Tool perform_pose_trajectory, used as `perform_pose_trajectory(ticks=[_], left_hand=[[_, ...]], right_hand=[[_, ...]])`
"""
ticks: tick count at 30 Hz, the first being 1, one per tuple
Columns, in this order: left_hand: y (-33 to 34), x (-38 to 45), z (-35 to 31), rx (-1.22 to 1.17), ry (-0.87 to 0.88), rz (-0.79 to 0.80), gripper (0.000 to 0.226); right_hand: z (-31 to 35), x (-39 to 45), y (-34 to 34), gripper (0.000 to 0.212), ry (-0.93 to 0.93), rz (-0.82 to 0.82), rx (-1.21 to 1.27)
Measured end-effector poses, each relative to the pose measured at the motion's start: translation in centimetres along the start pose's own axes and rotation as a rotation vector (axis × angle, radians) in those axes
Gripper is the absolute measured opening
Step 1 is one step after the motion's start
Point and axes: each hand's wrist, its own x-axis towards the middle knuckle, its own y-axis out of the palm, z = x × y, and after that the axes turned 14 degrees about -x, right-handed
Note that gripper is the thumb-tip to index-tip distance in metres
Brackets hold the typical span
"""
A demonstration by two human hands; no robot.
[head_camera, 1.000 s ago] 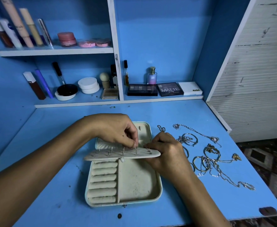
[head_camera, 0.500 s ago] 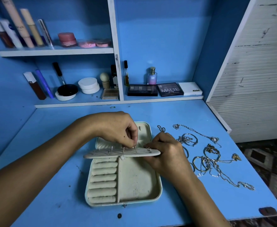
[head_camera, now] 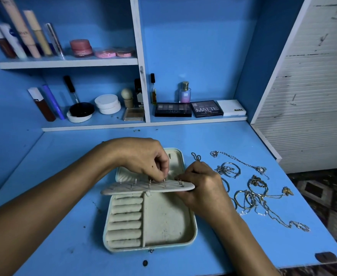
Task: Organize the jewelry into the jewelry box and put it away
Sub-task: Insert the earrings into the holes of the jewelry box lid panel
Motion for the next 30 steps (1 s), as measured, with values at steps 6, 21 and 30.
perform_pose_trajectory(ticks=[6, 21, 30], left_hand=[[-0.3, -0.5, 0.7, -0.1, 0.016, -0.016, 0.012], [0.4, -3.8, 7.1, -0.987, 0.253, -0.65, 0.054], [3.9, -3.8, 8.2, -1.218, 0.201, -1.029, 0.027]], right_hand=[[0.1, 0.0, 0.2, 0.014, 0.077, -0.011, 0.018], [1.2, 0.7, -1.4, 0.047, 0.214, 0.082, 0.036], [2.1, 1.8, -2.3, 0.059, 0.336, 0.194, 0.044]])
